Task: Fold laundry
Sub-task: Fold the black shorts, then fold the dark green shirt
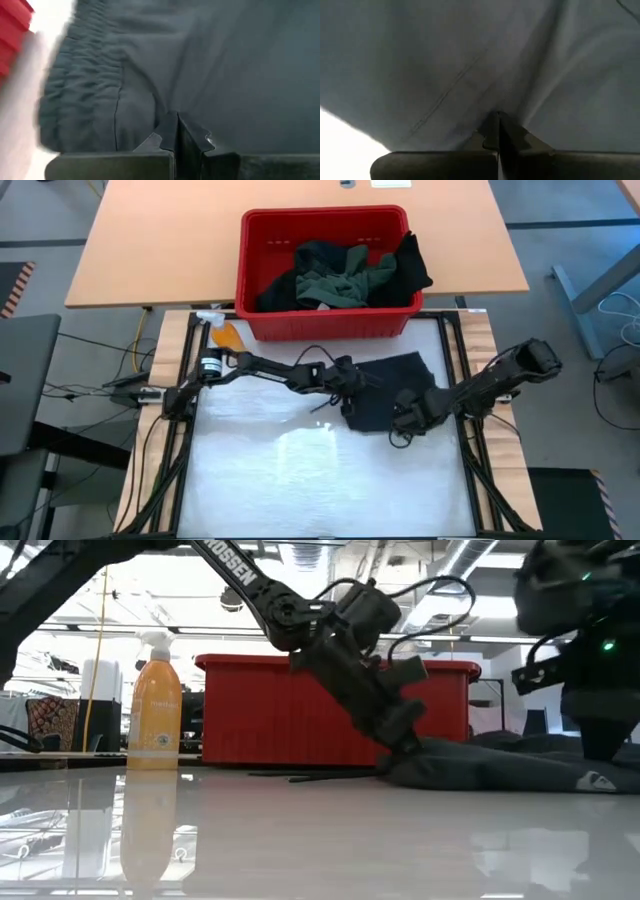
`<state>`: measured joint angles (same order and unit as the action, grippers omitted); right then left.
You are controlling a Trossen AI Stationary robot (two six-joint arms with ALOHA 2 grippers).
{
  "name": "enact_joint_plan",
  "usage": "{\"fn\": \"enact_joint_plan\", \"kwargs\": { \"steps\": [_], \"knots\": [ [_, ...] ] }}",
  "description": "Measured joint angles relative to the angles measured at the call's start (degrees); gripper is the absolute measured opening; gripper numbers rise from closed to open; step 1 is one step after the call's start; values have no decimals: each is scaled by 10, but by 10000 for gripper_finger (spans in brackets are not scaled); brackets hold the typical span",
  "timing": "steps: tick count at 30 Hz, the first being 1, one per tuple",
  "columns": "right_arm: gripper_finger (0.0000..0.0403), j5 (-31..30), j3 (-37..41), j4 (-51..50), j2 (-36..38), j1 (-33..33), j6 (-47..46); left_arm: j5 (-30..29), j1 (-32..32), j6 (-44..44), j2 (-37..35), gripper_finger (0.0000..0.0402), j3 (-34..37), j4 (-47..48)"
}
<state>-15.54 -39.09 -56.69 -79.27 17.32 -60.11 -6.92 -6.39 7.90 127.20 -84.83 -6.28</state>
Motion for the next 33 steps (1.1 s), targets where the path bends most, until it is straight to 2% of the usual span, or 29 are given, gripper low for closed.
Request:
{"fn": "enact_joint_plan", "kwargs": {
  "steps": [5,11,14,17,20,23,25,28,30,33],
  "knots": [
    [18,-10,-14,-36,10,-44,46,-23,1,11,-16,0,-19,24],
    [19,-60,-112,-160,59,-63,66,-70,0,61,-100,0,-33,38],
    [23,-105,-178,-235,85,-65,66,-70,2,68,-150,0,-32,95],
    [27,-193,-247,-285,112,-72,70,-72,15,74,-207,0,-32,167],
    [28,-278,-311,-276,139,-102,130,-74,43,74,-265,0,-11,214],
    [35,-295,-366,-180,157,-171,281,-98,77,71,-321,0,52,227],
    [46,-260,-390,-83,161,-226,402,-122,98,60,-367,0,105,234],
    [71,-132,-408,72,150,-328,548,-142,121,18,-445,0,187,200],
    [89,-22,-416,152,129,-405,585,-146,135,-11,-489,0,240,180],
    [118,149,-426,224,76,-505,591,-145,152,-51,-546,0,311,159]
  ]
}}
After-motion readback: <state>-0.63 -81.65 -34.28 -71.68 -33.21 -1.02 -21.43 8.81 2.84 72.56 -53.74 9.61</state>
